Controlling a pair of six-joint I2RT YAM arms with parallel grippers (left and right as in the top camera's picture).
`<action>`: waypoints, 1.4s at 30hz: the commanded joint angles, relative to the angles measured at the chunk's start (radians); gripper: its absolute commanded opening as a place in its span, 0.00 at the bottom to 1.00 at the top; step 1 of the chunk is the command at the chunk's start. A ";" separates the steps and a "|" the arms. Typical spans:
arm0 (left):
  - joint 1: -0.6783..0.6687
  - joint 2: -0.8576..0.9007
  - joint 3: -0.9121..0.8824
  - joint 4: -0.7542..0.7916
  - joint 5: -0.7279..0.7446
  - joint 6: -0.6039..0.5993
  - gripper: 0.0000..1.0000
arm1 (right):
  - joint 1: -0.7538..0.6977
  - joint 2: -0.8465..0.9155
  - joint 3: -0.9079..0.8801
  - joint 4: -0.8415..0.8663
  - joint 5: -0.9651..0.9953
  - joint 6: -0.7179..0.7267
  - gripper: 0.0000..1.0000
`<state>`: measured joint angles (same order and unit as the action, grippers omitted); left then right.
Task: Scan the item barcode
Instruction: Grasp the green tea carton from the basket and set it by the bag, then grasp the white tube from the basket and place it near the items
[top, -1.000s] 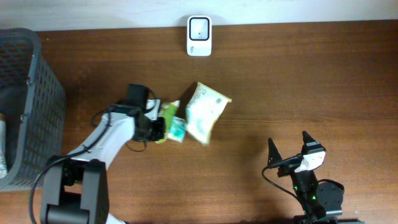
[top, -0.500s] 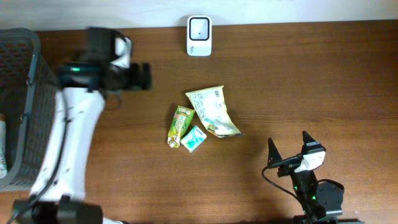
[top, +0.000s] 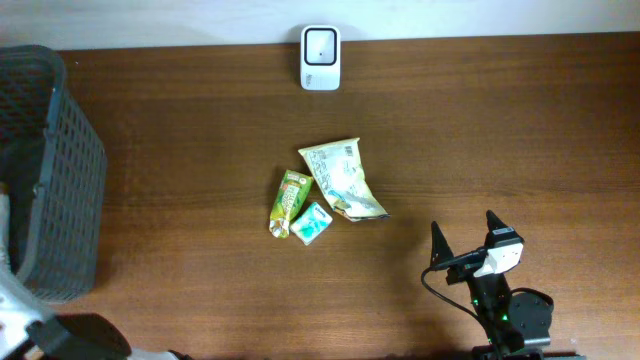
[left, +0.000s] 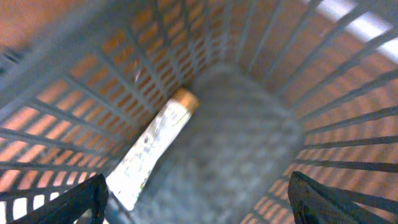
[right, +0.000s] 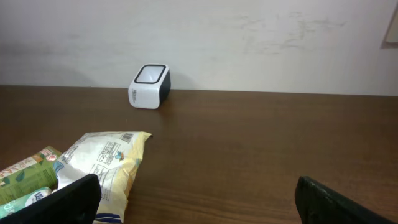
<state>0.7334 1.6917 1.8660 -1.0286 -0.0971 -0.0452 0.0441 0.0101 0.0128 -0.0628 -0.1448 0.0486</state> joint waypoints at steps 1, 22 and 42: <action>0.011 0.108 -0.104 0.011 -0.142 0.048 0.89 | 0.007 -0.006 -0.007 -0.002 -0.009 0.002 0.99; 0.097 0.402 -0.423 0.435 -0.285 0.242 0.85 | 0.007 -0.006 -0.007 -0.002 -0.009 0.002 0.99; -0.101 0.253 -0.085 0.255 0.095 0.188 0.00 | 0.007 -0.006 -0.007 -0.002 -0.009 0.002 0.99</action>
<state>0.7002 2.0651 1.6772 -0.7628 -0.1310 0.1741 0.0441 0.0101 0.0128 -0.0631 -0.1448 0.0494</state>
